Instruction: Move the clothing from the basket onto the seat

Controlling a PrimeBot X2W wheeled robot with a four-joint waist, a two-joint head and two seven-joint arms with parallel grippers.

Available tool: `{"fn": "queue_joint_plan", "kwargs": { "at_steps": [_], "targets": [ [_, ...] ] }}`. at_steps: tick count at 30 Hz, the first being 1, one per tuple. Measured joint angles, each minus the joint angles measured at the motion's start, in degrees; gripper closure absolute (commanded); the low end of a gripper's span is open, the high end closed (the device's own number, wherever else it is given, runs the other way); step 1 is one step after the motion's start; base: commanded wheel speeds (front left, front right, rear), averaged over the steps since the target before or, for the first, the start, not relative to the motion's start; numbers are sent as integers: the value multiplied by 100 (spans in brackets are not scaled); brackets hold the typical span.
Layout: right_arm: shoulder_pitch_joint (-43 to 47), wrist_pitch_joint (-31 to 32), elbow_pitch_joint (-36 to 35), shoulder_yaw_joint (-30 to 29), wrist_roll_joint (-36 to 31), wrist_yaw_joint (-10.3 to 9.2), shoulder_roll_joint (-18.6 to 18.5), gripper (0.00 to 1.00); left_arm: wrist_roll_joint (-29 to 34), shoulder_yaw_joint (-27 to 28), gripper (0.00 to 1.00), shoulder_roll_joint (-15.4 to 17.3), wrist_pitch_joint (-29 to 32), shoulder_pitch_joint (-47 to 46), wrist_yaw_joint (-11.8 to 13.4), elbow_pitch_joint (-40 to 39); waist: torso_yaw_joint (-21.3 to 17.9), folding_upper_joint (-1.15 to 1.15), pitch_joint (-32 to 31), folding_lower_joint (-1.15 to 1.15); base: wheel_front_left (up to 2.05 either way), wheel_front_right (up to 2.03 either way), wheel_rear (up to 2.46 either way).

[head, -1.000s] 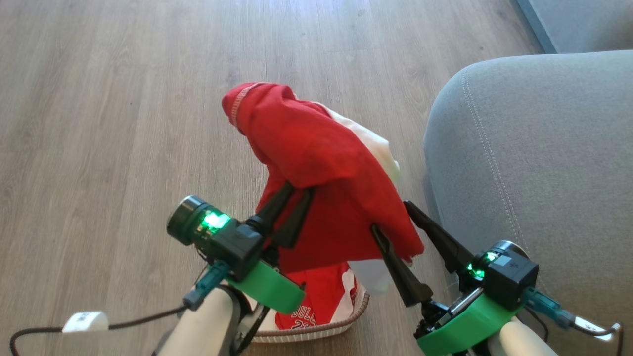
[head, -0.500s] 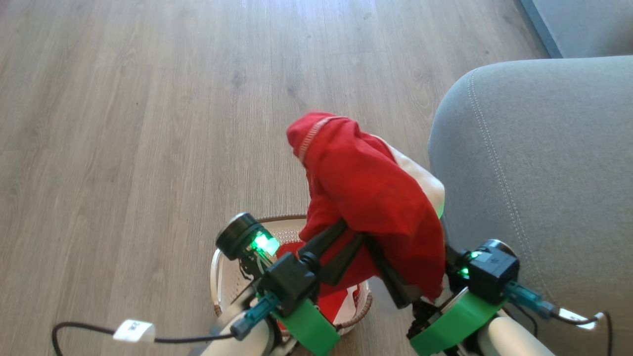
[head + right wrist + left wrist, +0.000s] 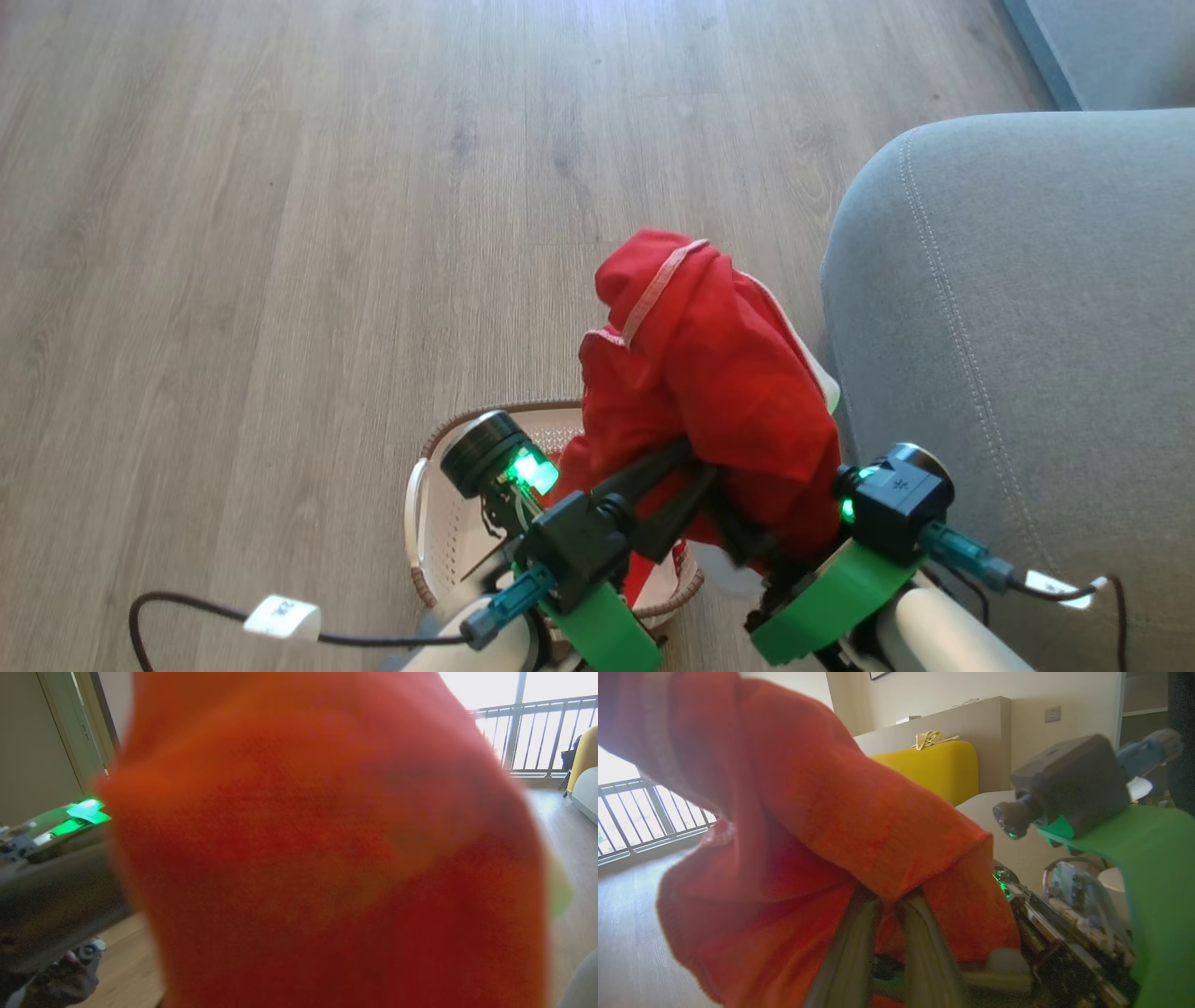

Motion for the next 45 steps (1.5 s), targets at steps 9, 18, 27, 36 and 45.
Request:
{"fn": "queue_joint_plan", "kwargs": {
  "at_steps": [9, 18, 27, 36, 45],
  "targets": [
    [24, 2, 64, -590, -94, 0, 215, 100, -45, 96, 100, -9, 0, -41, -1, 127, 31, 0, 3, 0, 0, 0, 0],
    [74, 13, 14, -1033, -216, 2, 449, 100, -142, 250, 100, -20, -1, -30, -2, 296, 18, 0, 9, 0, 0, 0, 0],
    [207, 25, -172, -1575, -487, 0, 633, 100, -321, 434, 0, 4, -27, 56, -1, 666, 23, 0, 41, 0, 0, 0, 0],
    [209, 25, -210, -1933, -471, 0, 679, 100, -179, 594, 0, 123, -25, 306, -1, 978, 53, 0, 57, 0, 0, 0, 0],
    [209, 25, -305, -2292, -471, 0, 681, 100, -24, 697, 0, 155, -25, 613, -2, 1344, 23, 0, 69, 0, 0, 0, 0]
  ]
}}
